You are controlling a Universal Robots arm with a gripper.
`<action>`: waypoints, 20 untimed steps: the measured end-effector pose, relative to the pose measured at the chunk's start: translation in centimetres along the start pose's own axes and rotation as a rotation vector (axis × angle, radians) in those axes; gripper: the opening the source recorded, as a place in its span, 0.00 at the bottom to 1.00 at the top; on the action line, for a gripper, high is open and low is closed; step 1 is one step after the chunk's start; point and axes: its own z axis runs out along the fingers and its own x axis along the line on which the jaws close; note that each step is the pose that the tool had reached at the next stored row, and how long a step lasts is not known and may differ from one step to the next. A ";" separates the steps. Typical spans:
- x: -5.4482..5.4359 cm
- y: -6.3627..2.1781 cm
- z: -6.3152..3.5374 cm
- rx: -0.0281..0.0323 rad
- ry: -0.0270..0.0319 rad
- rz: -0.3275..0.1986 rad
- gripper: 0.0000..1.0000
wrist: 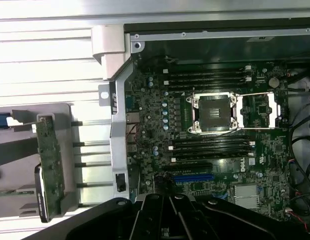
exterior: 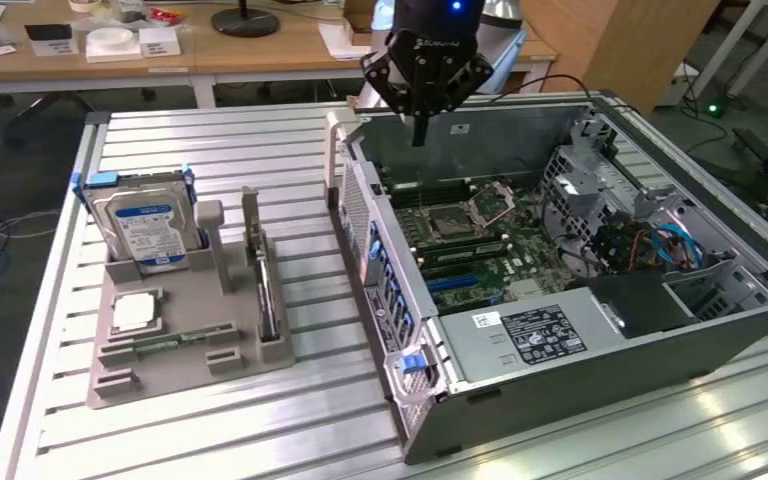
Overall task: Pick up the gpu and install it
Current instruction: 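Reach for the gpu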
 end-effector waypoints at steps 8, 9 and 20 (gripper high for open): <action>3.2 -0.24 -0.08 0.0000 0.0000 0.000 0.11; 3.7 -0.27 -0.10 0.0000 0.0000 0.000 0.11; 8.7 -0.66 -0.23 0.0000 -0.0001 0.000 0.11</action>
